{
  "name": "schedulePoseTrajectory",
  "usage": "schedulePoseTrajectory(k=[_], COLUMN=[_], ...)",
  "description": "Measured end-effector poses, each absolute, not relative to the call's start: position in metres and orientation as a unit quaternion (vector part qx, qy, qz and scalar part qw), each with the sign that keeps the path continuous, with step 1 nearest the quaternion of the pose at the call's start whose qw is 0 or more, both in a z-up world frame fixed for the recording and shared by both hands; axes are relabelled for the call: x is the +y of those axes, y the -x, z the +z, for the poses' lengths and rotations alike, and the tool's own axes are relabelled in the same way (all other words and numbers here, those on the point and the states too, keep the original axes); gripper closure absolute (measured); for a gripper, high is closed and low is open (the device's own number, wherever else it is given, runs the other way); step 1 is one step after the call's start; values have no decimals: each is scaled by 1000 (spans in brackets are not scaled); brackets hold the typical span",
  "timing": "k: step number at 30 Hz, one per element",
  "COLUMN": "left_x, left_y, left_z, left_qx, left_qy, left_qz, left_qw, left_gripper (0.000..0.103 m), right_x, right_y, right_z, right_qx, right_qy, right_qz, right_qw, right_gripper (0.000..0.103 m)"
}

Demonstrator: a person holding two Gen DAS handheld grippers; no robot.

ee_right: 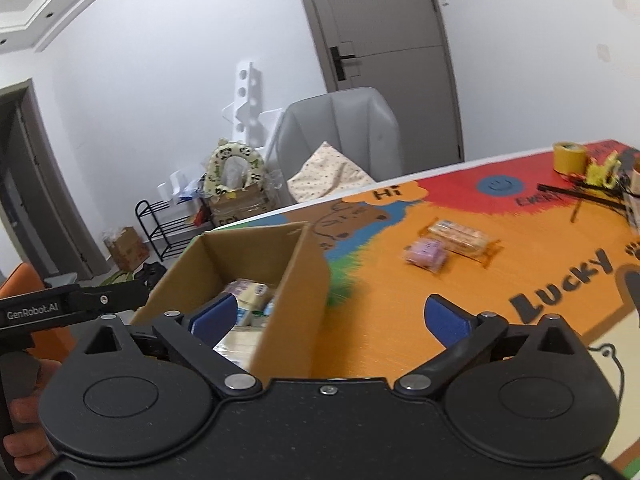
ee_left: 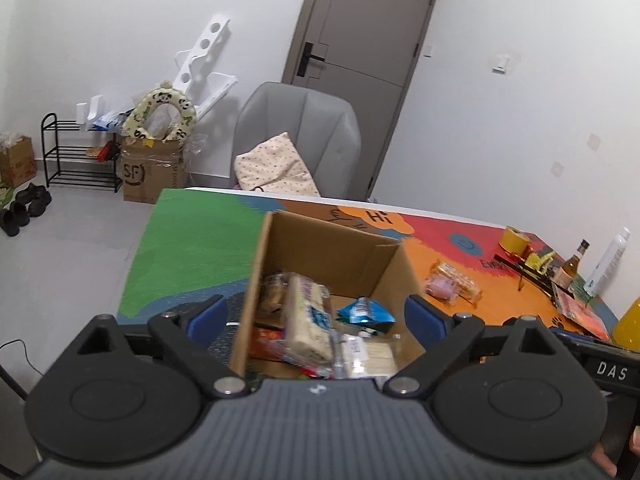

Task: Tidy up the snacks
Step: 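Move both open grippers from the box toward the pink packet and wafer bar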

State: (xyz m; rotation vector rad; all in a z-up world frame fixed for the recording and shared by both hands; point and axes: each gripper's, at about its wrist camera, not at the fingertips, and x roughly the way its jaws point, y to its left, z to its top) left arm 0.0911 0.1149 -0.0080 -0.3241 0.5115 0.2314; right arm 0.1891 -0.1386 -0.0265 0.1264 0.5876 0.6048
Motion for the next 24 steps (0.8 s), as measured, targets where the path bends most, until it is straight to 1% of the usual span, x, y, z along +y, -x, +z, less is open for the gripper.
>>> schedulePoseTrajectory(k=[11, 24], left_x=[69, 25], left_y=[-111, -144], left_z=[-6, 1], left_qx=[262, 261], left_qy=[133, 98], left_qz=[83, 55], left_qw=[952, 959], left_gripper=[8, 8], right_x=[-184, -215], right_y=[-202, -229], right_z=[-34, -50], right_qx=[293, 298], right_qy=[-94, -105], right_qz=[256, 240], right_qw=[917, 918], right_gripper=[0, 1])
